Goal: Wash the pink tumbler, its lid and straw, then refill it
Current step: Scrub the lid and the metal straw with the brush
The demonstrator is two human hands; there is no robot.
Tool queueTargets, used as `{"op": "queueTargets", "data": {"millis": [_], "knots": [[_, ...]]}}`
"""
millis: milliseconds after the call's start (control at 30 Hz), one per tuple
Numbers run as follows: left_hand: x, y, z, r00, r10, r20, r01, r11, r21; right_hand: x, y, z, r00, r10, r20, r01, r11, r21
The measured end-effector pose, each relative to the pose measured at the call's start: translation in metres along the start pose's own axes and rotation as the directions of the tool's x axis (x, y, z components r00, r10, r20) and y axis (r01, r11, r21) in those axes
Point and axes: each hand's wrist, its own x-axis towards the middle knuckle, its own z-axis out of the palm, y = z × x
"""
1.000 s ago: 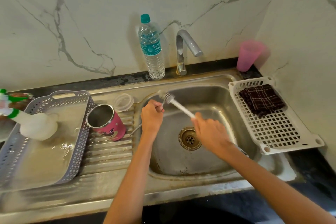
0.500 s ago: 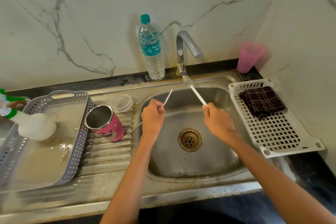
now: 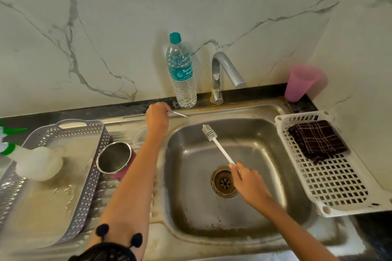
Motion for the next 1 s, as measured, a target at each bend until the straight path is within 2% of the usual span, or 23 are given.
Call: {"op": "queueTargets", "data": {"millis": [133,333,633,733,833,933,1000], "knots": [[0.012,-0.015,0.014,0.993,-0.086,0.083,0.079,0.993,0.091,0.005,0.006,0.006,1.000,0.023,0.021,-0.024,0.999,0.043],[0.025,-0.030,0.021,0.978,-0.170,0.118,0.148,0.974,0.173,0.009,0.007,0.007,0.997,0.050,0.056,-0.054,0.995,0.080],[0.021,-0.032,0.023,0.987,-0.140,0.081,0.115,0.961,0.252,0.008,0.001,0.004,0.993,-0.002,0.118,-0.013,0.992,0.122],[0.008,-0.020,0.020,0.996,-0.084,0.007,0.083,0.985,0.150,0.003,0.000,-0.003,0.985,-0.076,0.152,0.046,0.981,0.188],[-0.028,0.001,0.022,0.997,0.056,-0.058,-0.057,0.998,0.001,0.002,-0.001,-0.015,0.982,-0.058,0.179,0.006,0.960,0.281],[-0.071,0.019,0.032,0.999,0.043,0.018,-0.038,0.975,-0.218,0.000,-0.006,-0.032,0.982,-0.070,0.176,-0.018,0.891,0.453],[-0.102,0.034,0.038,0.997,0.031,0.064,-0.006,0.930,-0.367,-0.001,-0.008,-0.047,0.985,-0.107,0.137,0.030,0.881,0.473]]}}
